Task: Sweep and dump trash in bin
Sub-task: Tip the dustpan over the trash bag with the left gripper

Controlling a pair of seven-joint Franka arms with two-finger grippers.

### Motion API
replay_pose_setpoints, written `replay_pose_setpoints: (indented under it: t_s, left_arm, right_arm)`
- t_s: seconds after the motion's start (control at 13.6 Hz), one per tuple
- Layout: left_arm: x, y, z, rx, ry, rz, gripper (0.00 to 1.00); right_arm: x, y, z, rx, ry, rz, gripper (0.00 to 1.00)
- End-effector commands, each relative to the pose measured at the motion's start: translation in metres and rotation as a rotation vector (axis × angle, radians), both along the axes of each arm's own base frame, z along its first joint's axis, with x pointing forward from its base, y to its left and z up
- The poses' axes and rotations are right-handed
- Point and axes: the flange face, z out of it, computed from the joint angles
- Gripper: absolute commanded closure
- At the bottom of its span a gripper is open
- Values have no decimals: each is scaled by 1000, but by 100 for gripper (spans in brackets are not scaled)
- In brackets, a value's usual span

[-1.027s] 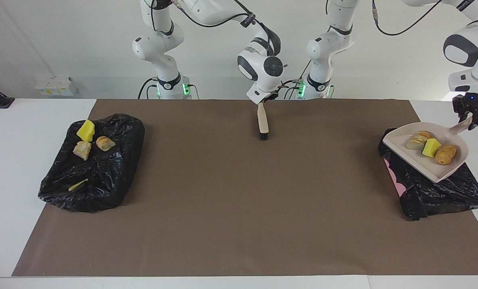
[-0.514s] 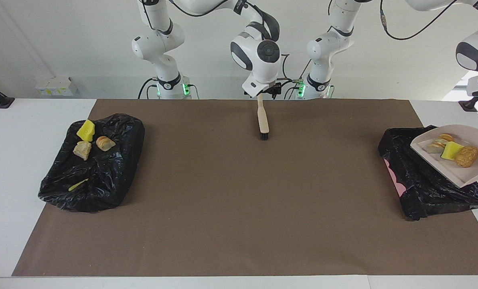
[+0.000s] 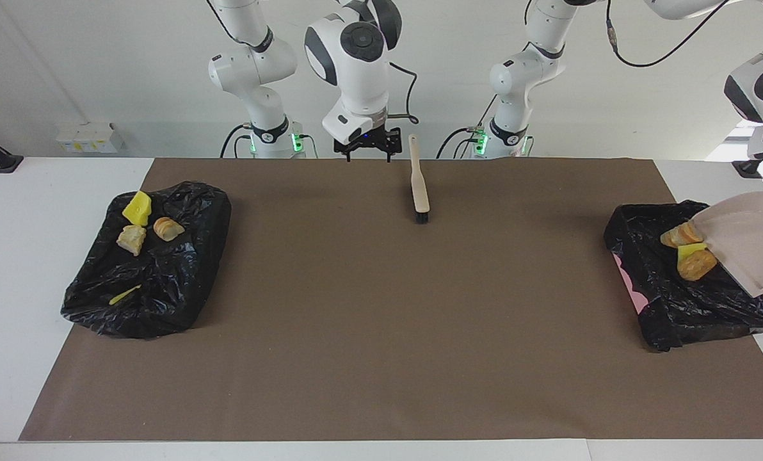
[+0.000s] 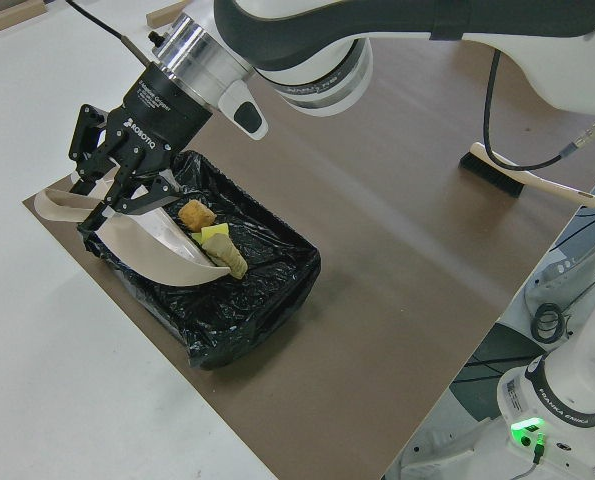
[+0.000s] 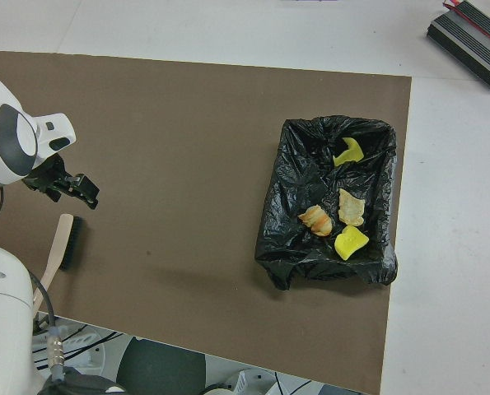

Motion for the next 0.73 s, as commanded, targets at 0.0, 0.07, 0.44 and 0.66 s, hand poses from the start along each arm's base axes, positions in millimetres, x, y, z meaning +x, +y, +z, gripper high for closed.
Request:
replay_pose_setpoints:
  t_s: [0.0, 0.07, 0.44, 0.66]
  left_arm:
    - [-5, -12, 22, 108, -13, -17, 100]
    - [-7, -21, 29, 166, -5, -43, 100]
    - [-22, -72, 58, 198, 9, 1, 100]
    - [-27, -111, 37, -23, 22, 138, 100]
  right_arm:
    - [28, -60, 30, 17, -54, 86, 0]
    - [34, -77, 36, 21, -69, 147, 0]
    - [73, -170, 68, -39, -153, 239, 0]
    - [84, -226, 75, -45, -161, 138, 0]
